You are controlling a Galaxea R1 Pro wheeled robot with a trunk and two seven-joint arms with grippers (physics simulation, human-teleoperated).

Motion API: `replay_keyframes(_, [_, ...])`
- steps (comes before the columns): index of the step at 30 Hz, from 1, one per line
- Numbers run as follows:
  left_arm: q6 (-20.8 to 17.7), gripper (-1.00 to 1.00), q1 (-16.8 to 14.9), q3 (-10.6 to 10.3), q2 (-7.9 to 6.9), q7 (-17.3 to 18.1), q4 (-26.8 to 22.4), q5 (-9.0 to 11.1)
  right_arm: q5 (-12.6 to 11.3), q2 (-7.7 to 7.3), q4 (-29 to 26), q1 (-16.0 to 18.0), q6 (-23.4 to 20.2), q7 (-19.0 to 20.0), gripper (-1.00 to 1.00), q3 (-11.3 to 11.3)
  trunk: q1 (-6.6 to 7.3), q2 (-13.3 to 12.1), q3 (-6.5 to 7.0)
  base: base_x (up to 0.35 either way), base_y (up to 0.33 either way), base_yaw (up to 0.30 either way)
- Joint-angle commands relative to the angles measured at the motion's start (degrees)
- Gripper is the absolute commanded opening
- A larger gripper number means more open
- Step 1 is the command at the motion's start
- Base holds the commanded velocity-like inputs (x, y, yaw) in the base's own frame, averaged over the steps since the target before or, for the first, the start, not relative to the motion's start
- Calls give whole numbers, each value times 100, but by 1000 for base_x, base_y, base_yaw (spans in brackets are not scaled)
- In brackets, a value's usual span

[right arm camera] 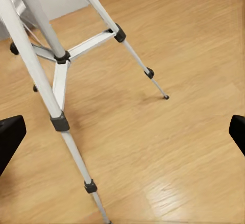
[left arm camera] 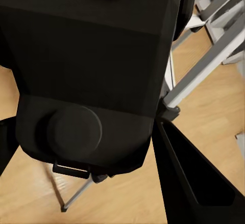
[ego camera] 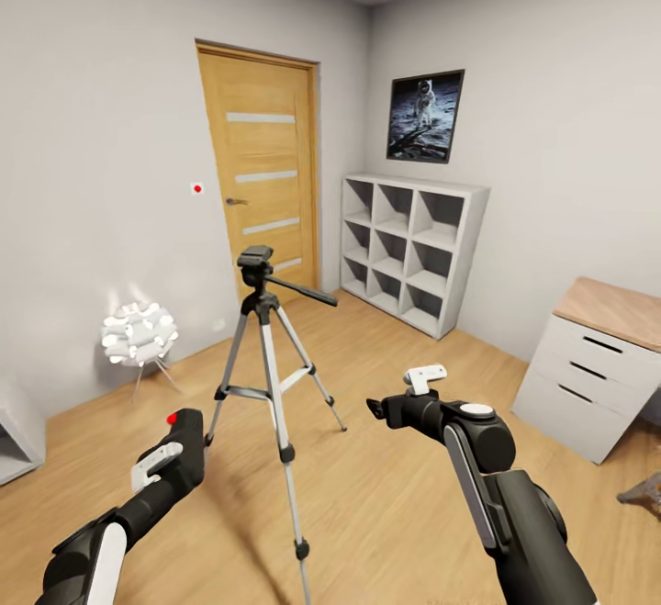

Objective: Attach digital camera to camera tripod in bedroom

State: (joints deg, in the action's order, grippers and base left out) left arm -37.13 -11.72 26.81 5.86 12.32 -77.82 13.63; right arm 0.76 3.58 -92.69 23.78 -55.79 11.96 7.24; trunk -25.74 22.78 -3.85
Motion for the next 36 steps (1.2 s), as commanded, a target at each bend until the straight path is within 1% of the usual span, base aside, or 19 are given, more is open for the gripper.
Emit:
replay_keyframes(1, [-40, -100, -7, 20, 4, 43, -5, 10, 7, 1, -4, -4, -28, 17, 100, 1, -4, 14, -13, 0, 317, -264])
replay_keyframes(8, [-36, -100, -6, 18, 3, 41, 6, 9, -4, -11, -4, -42, -24, 37, 100, 5, -4, 14, -13, 87, 292, -253])
replay_keyframes(12, [-28, -100, -6, -8, 6, 32, 3, 9, -7, -12, -2, -47, -21, 37, 100, 4, -4, 14, -13, 130, 145, -134])
replay_keyframes(26, [-28, -100, -6, -54, 12, 25, -22, 11, -5, -18, 2, -57, 6, 43, 100, -6, -4, 14, -13, 23, 23, -19])
replay_keyframes(36, [-23, -100, -6, -43, 9, 27, -23, 8, 3, -14, -4, -58, -2, 43, 100, 4, -4, 14, -13, 254, 142, 0])
